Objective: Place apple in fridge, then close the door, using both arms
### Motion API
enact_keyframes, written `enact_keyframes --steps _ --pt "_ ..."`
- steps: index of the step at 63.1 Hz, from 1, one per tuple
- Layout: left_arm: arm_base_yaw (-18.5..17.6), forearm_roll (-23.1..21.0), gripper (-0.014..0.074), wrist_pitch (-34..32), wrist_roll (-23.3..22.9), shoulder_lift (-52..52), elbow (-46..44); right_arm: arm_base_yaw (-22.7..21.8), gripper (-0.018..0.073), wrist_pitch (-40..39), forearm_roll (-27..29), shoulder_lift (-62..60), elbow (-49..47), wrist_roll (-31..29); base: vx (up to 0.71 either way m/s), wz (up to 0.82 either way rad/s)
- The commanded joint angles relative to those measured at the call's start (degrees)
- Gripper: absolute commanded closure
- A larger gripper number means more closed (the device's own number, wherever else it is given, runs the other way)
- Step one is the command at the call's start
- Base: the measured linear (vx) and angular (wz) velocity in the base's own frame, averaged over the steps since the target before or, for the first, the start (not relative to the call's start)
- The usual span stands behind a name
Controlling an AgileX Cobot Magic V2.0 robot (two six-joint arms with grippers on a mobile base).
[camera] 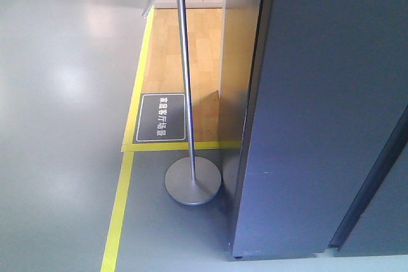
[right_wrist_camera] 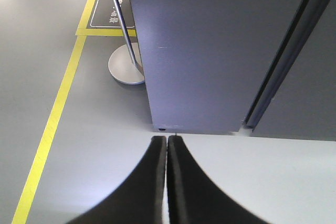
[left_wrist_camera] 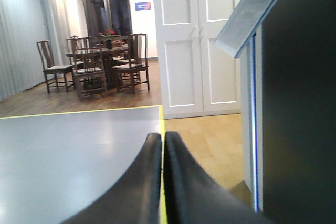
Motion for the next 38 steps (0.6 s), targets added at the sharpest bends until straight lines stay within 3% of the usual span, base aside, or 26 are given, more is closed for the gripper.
enact_keyframes --steps 1,20,38 --pt "0.85 0.00 0.0603 -4.61 -0.62 -1.24 1.66 -0.05 0.0563 -3.59 0.00 0.80 -1.33 -0.57 0.00 0.00" --pt "0.84 -2.73 0.0603 -5.52 -2.61 -1.24 1.66 -0.05 0.0563 -3.59 0.00 0.80 -1.33 -0.57 0.00 0.00" --pt "0.84 -2.73 0.0603 -5.67 -3.65 -1.24 1.66 -0.05 0.0563 -3.59 0.00 0.80 -1.33 -0.57 0.00 0.00"
